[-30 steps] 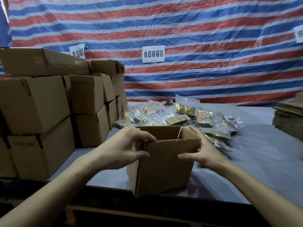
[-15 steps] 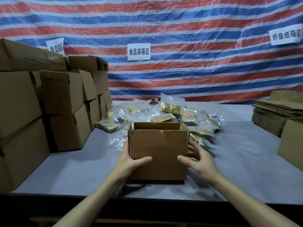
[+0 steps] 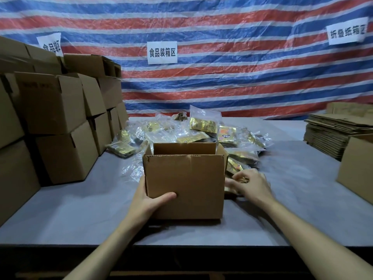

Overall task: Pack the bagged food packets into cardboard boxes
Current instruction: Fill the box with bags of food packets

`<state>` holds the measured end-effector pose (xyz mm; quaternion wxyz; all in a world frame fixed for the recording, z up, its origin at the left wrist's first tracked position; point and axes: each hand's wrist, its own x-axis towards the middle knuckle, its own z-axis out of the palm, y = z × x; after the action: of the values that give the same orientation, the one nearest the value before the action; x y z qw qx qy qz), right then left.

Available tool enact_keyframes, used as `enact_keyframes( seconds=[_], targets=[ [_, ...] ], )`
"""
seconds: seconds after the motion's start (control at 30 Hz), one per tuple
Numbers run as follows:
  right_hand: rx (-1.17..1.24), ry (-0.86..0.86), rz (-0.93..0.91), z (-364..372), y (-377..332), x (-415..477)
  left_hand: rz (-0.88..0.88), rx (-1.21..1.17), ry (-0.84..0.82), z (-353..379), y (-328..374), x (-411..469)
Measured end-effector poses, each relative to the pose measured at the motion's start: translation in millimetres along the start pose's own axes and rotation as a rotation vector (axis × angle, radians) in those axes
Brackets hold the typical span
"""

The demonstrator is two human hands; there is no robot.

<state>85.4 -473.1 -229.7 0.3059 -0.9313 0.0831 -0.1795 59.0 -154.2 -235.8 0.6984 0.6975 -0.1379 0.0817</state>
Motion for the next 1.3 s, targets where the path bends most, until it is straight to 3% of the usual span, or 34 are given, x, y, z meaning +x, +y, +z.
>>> enact_keyframes(
  seconds=[0.13, 0.3, 0.4, 0.53, 0.77, 0.87, 1.03, 1.2, 1.3],
  targets=[
    [0.367, 0.249, 0.029, 7, 13, 4, 0.006, 0.007, 0.013, 0, -1, 2],
    [0.158, 0.196, 0.055, 10, 23, 9, 0.008, 0.021, 0.021, 0, -4, 2],
    [0.084, 0.328, 0.091, 12, 23, 10, -0.003, 0.018, 0.032, 0, -3, 1],
    [0.461, 0.432, 0.176, 7, 29, 10, -0.009, 0.017, 0.037, -1, -4, 1],
    [0.920, 0.814, 0.392, -5, 24, 7, -0.010, 0.005, 0.042, -1, -5, 3],
    [0.829, 0.850, 0.429, -6, 27, 9, -0.013, 0.007, 0.037, -1, -5, 3],
    [0.680, 0.683, 0.505, -5, 22, 4, -0.013, 0.011, 0.032, -1, -6, 3],
    [0.457, 0.614, 0.291, 1, 22, 0, -0.012, -0.004, 0.042, -1, -5, 2],
    [0.387, 0.658, 0.176, -1, 22, -4, -0.009, -0.002, 0.047, -2, -7, 3]
  ],
)
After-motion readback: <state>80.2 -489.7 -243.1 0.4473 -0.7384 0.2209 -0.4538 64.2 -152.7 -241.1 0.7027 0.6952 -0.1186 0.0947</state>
